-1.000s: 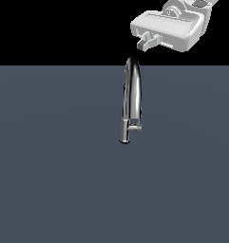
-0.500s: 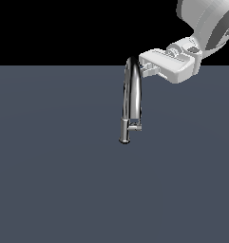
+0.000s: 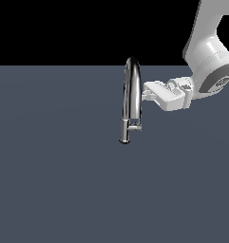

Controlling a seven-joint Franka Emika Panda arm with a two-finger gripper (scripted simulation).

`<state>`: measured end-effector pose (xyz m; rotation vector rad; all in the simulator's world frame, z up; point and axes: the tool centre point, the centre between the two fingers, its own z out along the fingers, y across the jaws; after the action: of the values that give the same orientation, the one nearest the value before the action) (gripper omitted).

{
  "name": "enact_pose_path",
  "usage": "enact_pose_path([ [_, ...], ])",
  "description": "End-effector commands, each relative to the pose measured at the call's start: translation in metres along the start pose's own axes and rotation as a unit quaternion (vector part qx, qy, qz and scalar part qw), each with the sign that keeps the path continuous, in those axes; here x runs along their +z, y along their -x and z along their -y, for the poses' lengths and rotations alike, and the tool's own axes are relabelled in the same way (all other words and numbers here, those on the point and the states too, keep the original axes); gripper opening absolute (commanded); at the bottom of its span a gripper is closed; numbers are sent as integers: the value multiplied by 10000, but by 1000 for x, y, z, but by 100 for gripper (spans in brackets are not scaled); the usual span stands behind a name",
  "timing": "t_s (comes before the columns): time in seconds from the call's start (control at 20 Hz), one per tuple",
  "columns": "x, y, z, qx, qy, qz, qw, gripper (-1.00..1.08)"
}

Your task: Turn on the faucet by rotating a designated handle.

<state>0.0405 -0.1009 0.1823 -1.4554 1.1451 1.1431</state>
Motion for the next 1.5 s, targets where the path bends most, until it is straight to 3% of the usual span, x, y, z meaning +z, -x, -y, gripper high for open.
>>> enact_pose_path([
  [0.0, 3, -17, 0, 195, -206, 210, 9994, -100],
  [0.45, 12, -52, -2, 595, -620, 630, 9943, -100],
  [0.9, 13, -53, -2, 604, -632, 644, 9941, -100],
  [1.45, 16, -43, -28, 604, -632, 644, 9941, -100],
])
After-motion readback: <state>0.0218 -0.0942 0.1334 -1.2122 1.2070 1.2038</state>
